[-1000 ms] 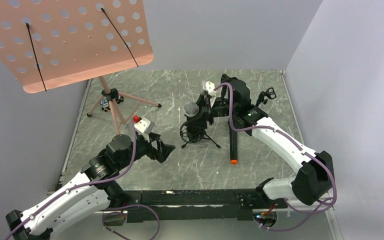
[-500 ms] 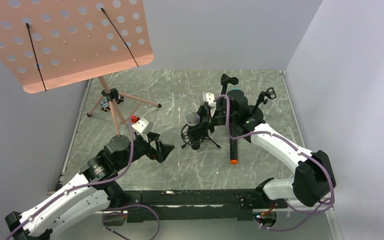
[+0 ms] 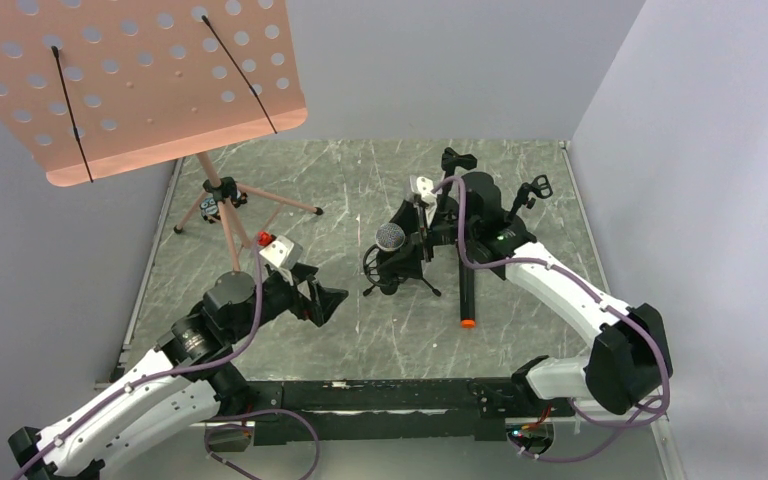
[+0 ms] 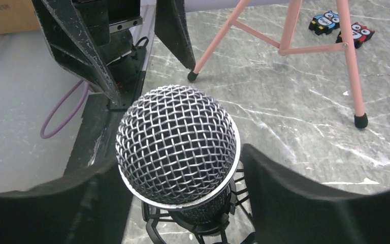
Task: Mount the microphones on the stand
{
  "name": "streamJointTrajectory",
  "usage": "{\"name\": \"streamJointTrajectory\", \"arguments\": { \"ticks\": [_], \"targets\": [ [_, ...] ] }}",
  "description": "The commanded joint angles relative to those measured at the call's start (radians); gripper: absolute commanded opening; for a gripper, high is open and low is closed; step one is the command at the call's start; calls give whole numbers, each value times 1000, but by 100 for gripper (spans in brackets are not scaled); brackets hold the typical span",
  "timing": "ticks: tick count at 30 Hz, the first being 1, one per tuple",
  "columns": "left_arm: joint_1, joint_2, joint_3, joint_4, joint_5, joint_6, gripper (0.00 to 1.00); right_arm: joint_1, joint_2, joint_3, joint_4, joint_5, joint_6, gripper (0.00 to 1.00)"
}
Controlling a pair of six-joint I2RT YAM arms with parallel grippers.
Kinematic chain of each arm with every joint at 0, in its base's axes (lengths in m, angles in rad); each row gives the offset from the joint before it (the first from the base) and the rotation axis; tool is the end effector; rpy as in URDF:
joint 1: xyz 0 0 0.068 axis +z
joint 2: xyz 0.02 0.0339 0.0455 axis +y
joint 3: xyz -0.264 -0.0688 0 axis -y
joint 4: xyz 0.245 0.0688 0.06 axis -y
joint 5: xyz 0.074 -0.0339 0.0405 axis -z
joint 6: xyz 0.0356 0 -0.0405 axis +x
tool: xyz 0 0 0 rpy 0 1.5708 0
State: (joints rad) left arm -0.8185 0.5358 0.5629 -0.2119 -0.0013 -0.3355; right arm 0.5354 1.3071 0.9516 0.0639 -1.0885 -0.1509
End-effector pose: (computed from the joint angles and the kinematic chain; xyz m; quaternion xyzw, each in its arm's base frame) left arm 0.0984 -0.1051 0.2948 0.1836 0.7471 -0.3481 0.5357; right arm 0.2320 0.1743 0.3133 -0.5220 0.5424 0.5053 0.4219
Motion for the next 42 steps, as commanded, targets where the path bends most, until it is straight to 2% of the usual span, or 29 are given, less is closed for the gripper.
{"name": "streamJointTrajectory", "arguments": {
  "ticks": [1,5,11,15,17,22,28,35,42],
  "targets": [
    [4,-17,52,-3,4,-2,97,-14,-36,81,-28,-42,27,85],
    [4,-19,58,-7,4,0,98,-46,-50,107,-71,-70,7,99],
    [5,8,69,7,64,42,99,-171,-99,151,-179,-225,-54,100],
    [4,56,78,49,176,102,99,-218,-147,205,-419,-242,-246,100],
    [3,82,82,85,226,148,98,-253,-181,190,-480,-245,-296,100],
    [4,134,80,200,274,283,99,-379,-255,47,-382,-309,-220,100],
    [4,262,132,322,272,321,99,-506,-321,-96,-172,-352,-77,100],
    [5,424,211,414,289,323,98,-527,-310,-98,-252,-337,-180,100],
    [4,460,197,440,291,323,97,-529,-309,-87,-299,-333,-225,100]
  ]
}}
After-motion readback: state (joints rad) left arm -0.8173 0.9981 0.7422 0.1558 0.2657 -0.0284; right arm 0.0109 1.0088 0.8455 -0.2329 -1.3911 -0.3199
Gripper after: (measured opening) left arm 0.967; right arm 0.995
